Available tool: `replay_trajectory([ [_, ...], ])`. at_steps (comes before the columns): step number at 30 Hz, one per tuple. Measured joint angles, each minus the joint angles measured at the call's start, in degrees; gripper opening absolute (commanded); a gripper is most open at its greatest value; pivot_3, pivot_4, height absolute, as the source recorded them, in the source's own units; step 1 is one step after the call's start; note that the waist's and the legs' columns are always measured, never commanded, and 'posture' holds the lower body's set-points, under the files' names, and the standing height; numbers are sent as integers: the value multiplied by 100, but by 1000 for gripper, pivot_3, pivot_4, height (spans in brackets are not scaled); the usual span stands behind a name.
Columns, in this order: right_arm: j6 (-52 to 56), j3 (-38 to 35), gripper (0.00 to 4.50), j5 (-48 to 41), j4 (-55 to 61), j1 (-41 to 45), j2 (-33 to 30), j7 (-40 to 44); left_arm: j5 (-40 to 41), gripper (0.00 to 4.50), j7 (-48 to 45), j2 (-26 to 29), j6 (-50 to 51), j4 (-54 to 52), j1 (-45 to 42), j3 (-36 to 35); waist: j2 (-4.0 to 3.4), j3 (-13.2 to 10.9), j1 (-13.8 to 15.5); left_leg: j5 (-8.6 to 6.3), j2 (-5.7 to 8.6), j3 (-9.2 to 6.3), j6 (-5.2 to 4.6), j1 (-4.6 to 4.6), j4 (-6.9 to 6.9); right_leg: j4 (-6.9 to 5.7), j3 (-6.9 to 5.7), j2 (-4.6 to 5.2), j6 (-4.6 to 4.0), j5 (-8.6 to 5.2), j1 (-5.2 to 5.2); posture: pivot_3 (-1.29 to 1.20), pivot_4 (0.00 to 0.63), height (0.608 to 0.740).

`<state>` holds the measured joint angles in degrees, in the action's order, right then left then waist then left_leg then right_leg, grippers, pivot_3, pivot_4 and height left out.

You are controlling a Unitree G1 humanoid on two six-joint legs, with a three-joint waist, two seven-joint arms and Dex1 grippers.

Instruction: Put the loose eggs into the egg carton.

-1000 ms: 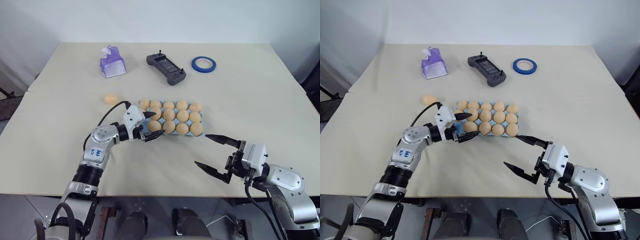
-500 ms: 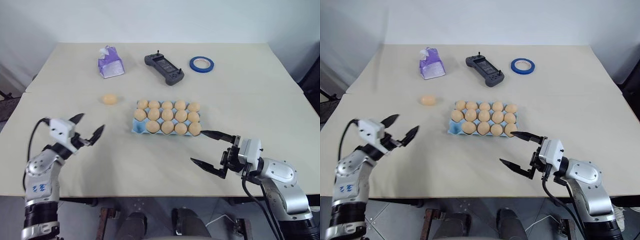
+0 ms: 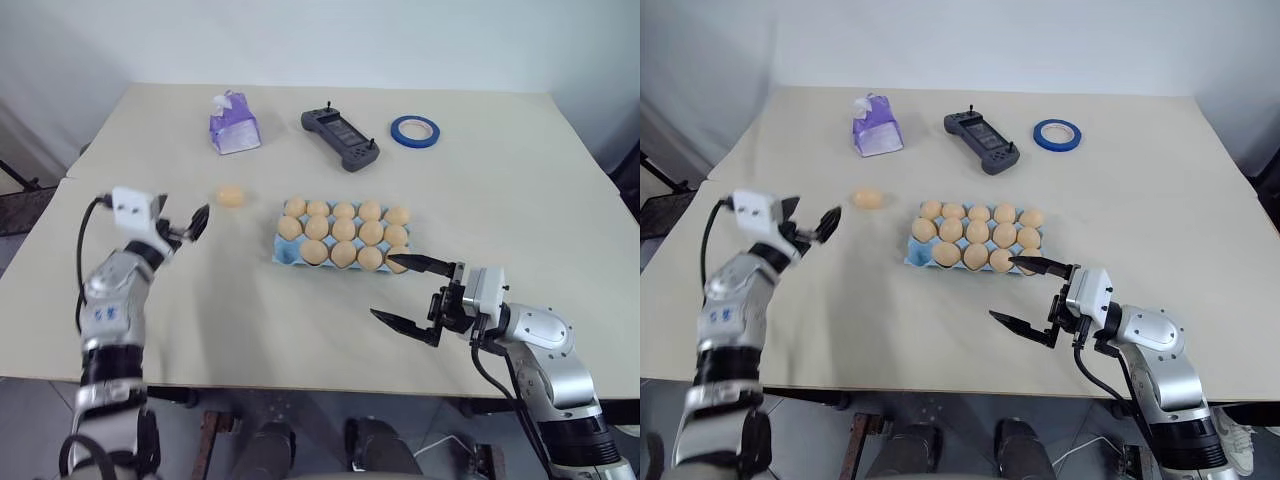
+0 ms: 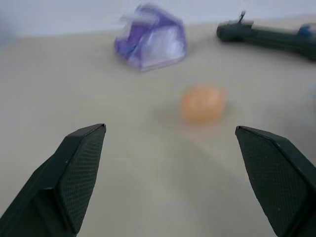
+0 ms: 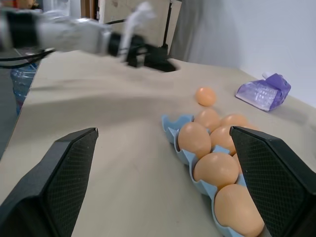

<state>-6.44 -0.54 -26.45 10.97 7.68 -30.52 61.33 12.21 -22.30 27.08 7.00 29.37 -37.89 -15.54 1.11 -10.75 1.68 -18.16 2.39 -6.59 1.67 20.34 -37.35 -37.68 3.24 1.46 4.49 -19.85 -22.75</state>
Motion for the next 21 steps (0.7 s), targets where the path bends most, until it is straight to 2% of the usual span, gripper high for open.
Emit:
replay_trajectory([
  [5,-20,-34,4500,2,83,-216,-4,-99,-622,4494,210,-74,-512,2637,-1788,491,6,-1,-72,4,-4,25,10,16,7,-9,-3,1,6,3,-41,0,150,740],
  [8,-21,-68,4500,3,239,-371,-6,-202,-841,4494,533,-167,-709,3681,-2385,569,9,1,-106,6,-5,43,16,94,-12,-37,0,4,13,7,-126,0,150,740],
  [12,-20,-157,4500,4,380,-576,-12,-346,-1096,4494,870,-298,-715,4384,-2669,699,13,3,-140,4,3,69,15,128,-27,-79,0,16,19,10,-179,0,150,740],
  [19,-20,-215,4500,70,555,-737,-10,-610,-1153,4494,1074,-535,-641,4741,-2753,650,22,-2,-158,5,2,89,10,128,-68,-89,4,20,23,12,-174,0,150,740],
  [21,-20,-215,4500,84,559,-737,-10,-659,-1160,4091,1136,-563,-634,4766,-2754,635,23,-2,-158,9,2,91,4,124,-72,-94,4,20,19,16,-170,0,150,740],
])
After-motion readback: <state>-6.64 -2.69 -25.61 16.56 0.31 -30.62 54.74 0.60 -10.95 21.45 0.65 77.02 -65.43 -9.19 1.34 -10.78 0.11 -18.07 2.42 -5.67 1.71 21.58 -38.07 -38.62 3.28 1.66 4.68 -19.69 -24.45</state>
